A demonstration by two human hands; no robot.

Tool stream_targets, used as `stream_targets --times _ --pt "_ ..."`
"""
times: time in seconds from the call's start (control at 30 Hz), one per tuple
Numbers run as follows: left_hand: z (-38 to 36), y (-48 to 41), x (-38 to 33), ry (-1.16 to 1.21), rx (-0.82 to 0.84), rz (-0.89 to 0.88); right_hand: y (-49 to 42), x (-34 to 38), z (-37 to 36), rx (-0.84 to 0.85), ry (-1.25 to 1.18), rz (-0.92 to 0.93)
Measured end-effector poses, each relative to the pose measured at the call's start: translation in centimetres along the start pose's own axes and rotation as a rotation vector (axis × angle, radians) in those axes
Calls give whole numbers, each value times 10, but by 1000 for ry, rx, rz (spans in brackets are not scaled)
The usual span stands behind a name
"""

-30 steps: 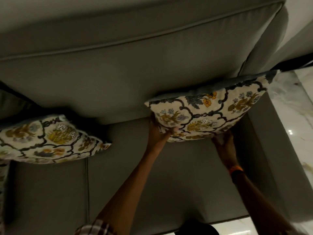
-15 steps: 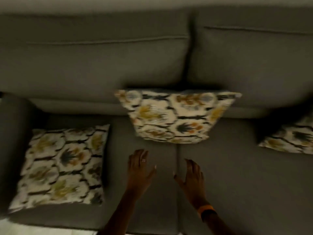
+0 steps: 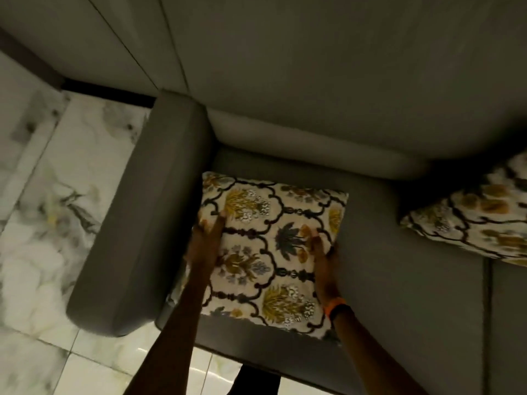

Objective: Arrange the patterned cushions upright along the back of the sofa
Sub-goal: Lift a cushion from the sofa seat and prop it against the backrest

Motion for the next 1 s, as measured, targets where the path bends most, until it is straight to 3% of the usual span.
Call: stream_targets --times 0.07,0.17,0.27,0.33,0.37,0.47,0.57,0.67,0.77,0.9,1.0 --pt "21 19 -42 -86 -109 -196 6 -12 -3 -33 -154 -105" --pt "59 62 -118 -167 -340 -727 20 -19 -23 86 -438 -269" --pt "79 87 -185 -333 -583 -1274 27 8 -50 167 -350 -209" --pt "78 73 -212 -449 -629 -1409 26 37 -73 297 -309 -198" --pt "76 60 -218 -514 -626 -1406 21 44 -81 304 -295 -224" --pt "69 29 -209 -592 -586 -1304 -1 73 -71 82 -128 -145" --pt "76 3 -177 -320 -577 -1083 -27 103 -33 -50 -79 73" --pt "82 -18 -146 246 -211 -731 -58 131 -16 172 134 255" --pt "78 -23 -147 410 38 -639 -71 143 -28 387 182 220" --pt "85 -31 -157 422 -75 -665 -76 139 -39 355 108 230" --pt "68 -35 -143 354 -47 -624 -81 120 -39 354 138 201"
Point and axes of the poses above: each hand's wrist, its own y-axis away from the middle knuckle, its own z-axis out of the back of the hand, x = y × z, the point moved 4 cm from there along -y, towards the middle knuckle, and after that the axes turned 12 degrees about -y, right-handed, at the moved point
